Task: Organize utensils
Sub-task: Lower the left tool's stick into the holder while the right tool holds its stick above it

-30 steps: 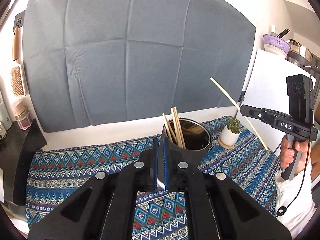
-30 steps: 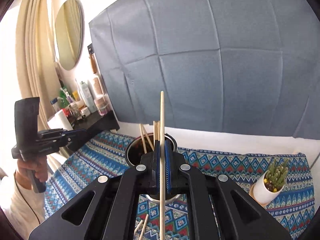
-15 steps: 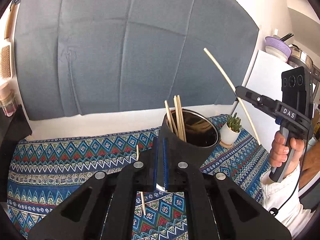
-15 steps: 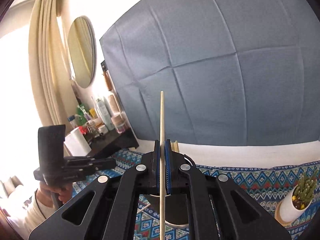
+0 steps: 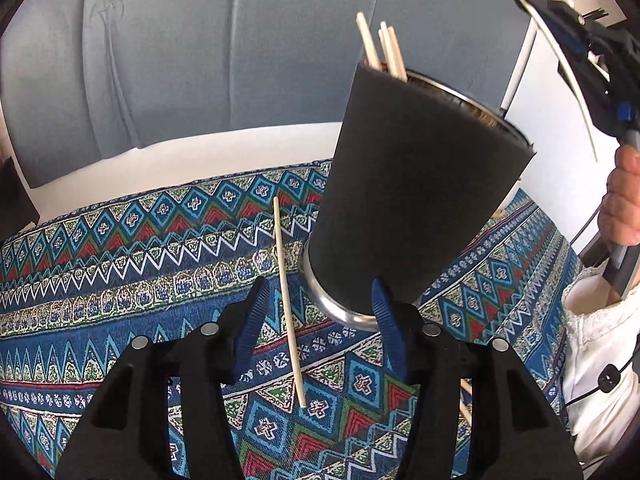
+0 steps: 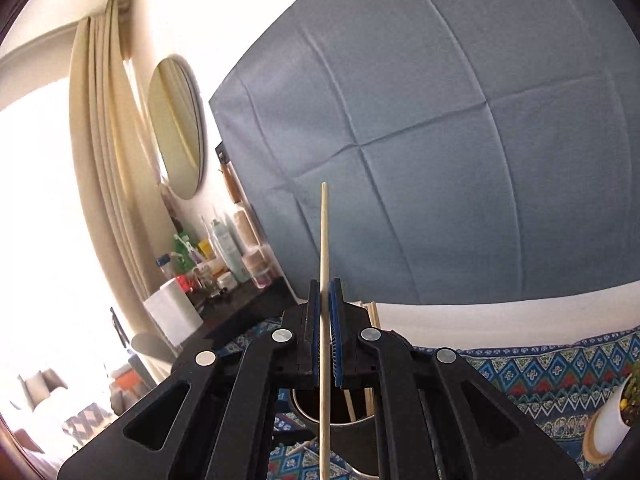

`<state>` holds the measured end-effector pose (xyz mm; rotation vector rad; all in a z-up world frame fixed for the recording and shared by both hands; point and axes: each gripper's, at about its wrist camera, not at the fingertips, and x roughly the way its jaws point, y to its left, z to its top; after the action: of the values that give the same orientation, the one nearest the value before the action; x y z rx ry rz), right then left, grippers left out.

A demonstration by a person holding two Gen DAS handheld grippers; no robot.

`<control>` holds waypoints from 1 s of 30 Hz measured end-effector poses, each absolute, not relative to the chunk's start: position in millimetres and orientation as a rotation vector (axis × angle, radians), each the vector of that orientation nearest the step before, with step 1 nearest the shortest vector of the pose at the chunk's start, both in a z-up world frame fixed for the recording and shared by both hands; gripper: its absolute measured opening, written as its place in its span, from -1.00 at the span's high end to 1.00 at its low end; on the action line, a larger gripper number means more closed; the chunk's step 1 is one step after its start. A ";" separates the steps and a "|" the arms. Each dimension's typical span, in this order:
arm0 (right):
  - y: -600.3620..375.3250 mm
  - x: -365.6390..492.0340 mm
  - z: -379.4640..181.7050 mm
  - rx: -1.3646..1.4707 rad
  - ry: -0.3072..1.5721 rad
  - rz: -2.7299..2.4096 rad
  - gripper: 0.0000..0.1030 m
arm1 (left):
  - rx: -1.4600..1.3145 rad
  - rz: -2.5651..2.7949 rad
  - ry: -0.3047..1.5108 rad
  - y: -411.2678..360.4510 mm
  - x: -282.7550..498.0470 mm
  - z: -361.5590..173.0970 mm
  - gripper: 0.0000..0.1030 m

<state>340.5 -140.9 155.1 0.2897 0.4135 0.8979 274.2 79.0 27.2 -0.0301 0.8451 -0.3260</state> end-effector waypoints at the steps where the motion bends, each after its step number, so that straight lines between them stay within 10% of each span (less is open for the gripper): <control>1: -139.7 340.8 154.2 0.289 0.412 0.901 0.91 | -0.021 -0.318 0.858 79.4 276.1 21.8 -0.07; 6: -136.7 344.6 152.0 0.264 0.423 0.873 0.91 | -0.003 -0.315 0.912 79.4 283.3 -0.8 -0.07; 13: -134.6 346.1 150.2 0.252 0.430 0.863 0.91 | -0.051 -0.359 0.965 84.8 290.2 -18.3 0.83; 30: -136.5 349.8 148.7 0.240 0.432 0.819 0.91 | -0.226 -0.300 0.800 152.2 267.9 39.0 0.90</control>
<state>349.8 -136.5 148.7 0.2402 0.4323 0.8194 267.9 152.2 39.0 -0.2258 0.8000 -0.3003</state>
